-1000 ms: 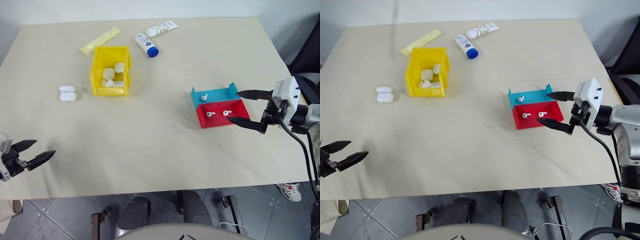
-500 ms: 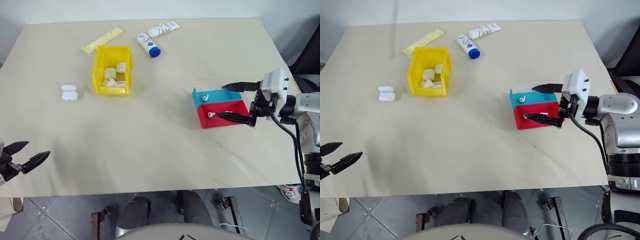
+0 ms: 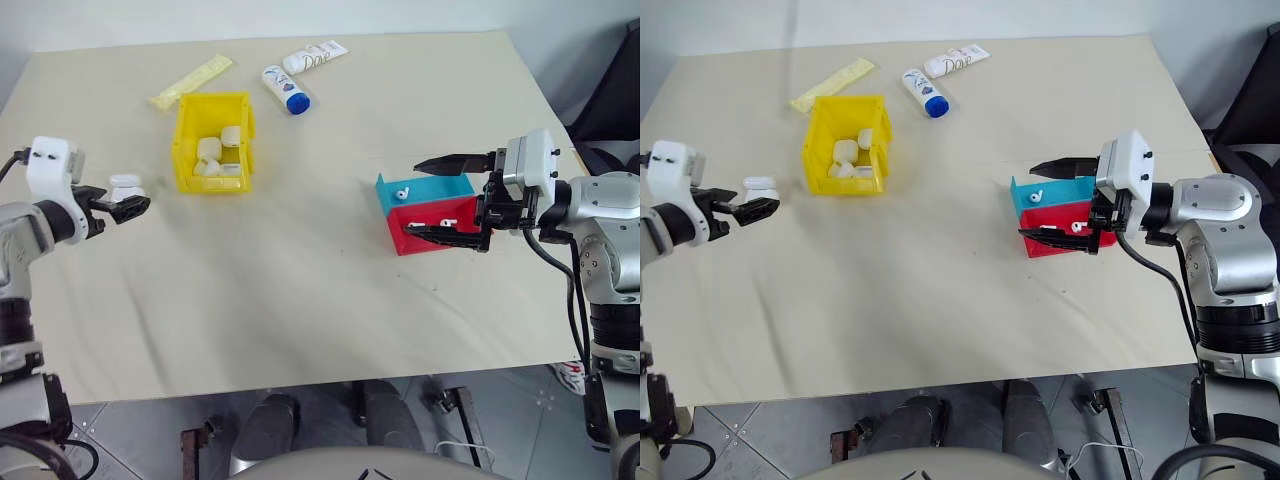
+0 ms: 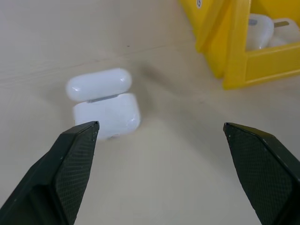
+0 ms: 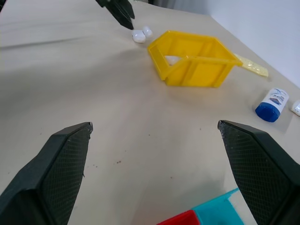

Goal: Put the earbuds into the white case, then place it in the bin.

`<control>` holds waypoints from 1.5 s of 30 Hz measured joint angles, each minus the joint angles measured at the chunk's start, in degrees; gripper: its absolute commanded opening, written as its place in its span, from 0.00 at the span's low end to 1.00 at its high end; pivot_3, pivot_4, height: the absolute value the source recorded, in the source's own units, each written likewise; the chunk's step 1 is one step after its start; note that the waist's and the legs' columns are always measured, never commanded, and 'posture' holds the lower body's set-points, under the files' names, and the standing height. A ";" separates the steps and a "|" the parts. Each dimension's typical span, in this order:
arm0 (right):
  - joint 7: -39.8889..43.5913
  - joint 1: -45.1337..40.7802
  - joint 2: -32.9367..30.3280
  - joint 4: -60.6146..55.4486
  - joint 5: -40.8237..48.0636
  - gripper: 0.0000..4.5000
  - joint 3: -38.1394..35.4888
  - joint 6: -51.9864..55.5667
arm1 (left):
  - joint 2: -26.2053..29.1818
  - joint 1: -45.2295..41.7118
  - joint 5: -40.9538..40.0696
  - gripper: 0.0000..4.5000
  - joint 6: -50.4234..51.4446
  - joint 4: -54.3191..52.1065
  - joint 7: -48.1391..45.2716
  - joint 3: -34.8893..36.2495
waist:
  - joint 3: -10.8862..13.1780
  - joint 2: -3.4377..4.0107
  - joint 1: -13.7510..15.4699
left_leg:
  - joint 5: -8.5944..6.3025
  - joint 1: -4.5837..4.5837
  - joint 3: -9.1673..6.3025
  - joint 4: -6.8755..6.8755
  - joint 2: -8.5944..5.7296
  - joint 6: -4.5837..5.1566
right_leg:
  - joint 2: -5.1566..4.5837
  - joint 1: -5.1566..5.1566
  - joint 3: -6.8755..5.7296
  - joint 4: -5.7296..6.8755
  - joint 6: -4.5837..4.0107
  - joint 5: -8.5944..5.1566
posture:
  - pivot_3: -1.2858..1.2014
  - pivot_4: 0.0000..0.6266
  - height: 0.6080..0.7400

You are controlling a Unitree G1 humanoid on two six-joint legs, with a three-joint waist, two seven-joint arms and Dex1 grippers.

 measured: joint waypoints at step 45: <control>-1.12 4.05 -3.42 -6.34 2.11 1.00 -1.93 5.43 | -11.41 -27.56 15.25 0.63 -22.98 52.21 10.13 -7.45 | -0.07 -0.13 1.50 | -0.04 -0.12 0.11 0.54 -0.12 0.09 | -0.10 -0.02 -0.04 0.33 0.06 0.03 | 0.52 0.24 1.00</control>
